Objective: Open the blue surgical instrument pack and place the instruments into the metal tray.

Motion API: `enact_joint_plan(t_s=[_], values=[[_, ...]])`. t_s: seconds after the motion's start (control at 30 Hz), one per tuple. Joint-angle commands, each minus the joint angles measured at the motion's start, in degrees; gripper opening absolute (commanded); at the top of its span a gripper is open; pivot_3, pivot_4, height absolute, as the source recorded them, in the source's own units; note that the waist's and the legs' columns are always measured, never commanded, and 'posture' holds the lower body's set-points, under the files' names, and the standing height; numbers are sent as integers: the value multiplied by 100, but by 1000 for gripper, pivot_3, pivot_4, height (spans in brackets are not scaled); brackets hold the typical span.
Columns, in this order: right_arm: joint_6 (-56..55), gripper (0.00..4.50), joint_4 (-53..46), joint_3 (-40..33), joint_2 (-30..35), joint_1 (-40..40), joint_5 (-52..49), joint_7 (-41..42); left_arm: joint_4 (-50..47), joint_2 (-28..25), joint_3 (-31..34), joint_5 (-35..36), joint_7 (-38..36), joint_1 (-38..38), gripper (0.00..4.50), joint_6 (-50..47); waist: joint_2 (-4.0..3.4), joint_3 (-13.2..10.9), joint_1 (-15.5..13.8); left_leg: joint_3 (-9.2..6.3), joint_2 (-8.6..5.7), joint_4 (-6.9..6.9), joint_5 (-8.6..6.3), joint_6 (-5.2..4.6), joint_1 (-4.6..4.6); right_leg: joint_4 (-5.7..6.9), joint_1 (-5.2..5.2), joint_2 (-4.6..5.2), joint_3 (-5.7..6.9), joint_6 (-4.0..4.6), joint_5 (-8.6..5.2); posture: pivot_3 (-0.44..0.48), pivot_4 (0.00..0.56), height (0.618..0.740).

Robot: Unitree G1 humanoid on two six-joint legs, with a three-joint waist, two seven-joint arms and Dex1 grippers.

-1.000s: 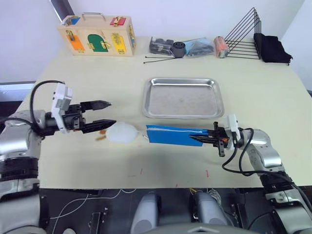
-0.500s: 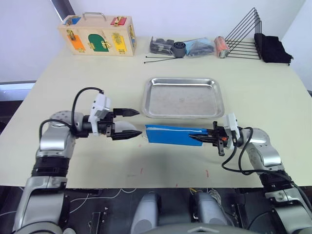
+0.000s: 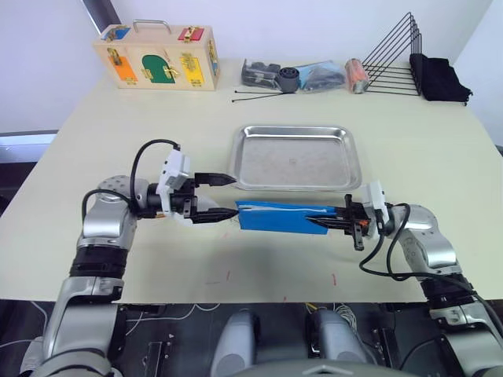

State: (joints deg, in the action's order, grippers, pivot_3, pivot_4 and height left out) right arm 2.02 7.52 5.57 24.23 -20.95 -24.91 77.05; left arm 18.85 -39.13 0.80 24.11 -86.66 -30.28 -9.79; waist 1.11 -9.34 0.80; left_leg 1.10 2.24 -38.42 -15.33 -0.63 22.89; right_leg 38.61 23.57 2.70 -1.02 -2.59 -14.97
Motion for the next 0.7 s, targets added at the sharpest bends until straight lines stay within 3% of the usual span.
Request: enact_joint_plan(t_s=[0.03, 0.17, 0.3, 0.33, 0.37, 0.4, 0.47, 0.6, 0.7], values=[[-16, 0, -355, 2, -97, -126, -195, 24, -187, 124, -140, 53, -116, -127, 4381, -16, 0, 0, 2, 0, 0, 0, 0, 0, 0, 0, 0, 0, 0, 0, 0, 0, 150, 740], [1, 0, -389, 11, -107, -123, -201, 20, -169, 171, -169, 23, -169, -117, 4381, 7, 0, 0, 3, -1, 0, 0, 0, 0, 0, 0, 0, 0, 0, 0, 0, 0, 150, 740], [11, 0, -410, 24, -119, -110, -204, 16, -166, 214, -187, 37, -202, -118, 3504, -14, 0, 0, -1, 0, 0, 0, 0, 0, 0, 0, 0, 0, 0, 0, 0, 0, 150, 740], [17, 0, -422, 34, -125, -104, -206, 14, -177, 235, -192, 54, -207, -117, 2770, -33, 0, 0, 2, 0, 0, 0, 0, 0, 0, 0, 0, 0, 0, 0, 0, 0, 150, 740], [25, 0, -430, 38, -131, -100, -207, 16, -184, 253, -199, 62, -207, -117, 2665, -42, 0, 0, 1, 0, -1, -1, 0, 0, 0, 0, 0, 0, -1, 0, 0, 0, 150, 740], [32, 0, -441, 45, -132, -96, -209, 12, -188, 266, -203, 69, -214, -117, 2005, -53, 0, 0, 0, -1, -1, 0, 0, 0, 0, 0, 0, 0, 0, 0, 0, 0, 150, 740], [36, 0, -437, 46, -127, -98, -214, 13, -208, 287, -214, 82, -227, -107, 1558, -79, 0, 0, 0, -2, -1, 0, 0, 0, 0, 1, 0, 0, 0, 0, 0, 0, 150, 740], [24, 0, -405, 43, -99, -103, -184, -7, -258, 291, -220, 122, -255, -63, 100, -131, 0, 0, 0, -1, -1, -1, 0, 0, 0, 0, 0, 0, 0, 0, 0, 0, 150, 740], [44, 0, -357, 52, -36, -72, -100, -64, -259, 278, -216, 140, -238, -46, 15, -127, 0, 0, 4, -2, -1, 0, 0, 0, 0, 0, 0, 0, 0, 0, 0, 0, 150, 740]])
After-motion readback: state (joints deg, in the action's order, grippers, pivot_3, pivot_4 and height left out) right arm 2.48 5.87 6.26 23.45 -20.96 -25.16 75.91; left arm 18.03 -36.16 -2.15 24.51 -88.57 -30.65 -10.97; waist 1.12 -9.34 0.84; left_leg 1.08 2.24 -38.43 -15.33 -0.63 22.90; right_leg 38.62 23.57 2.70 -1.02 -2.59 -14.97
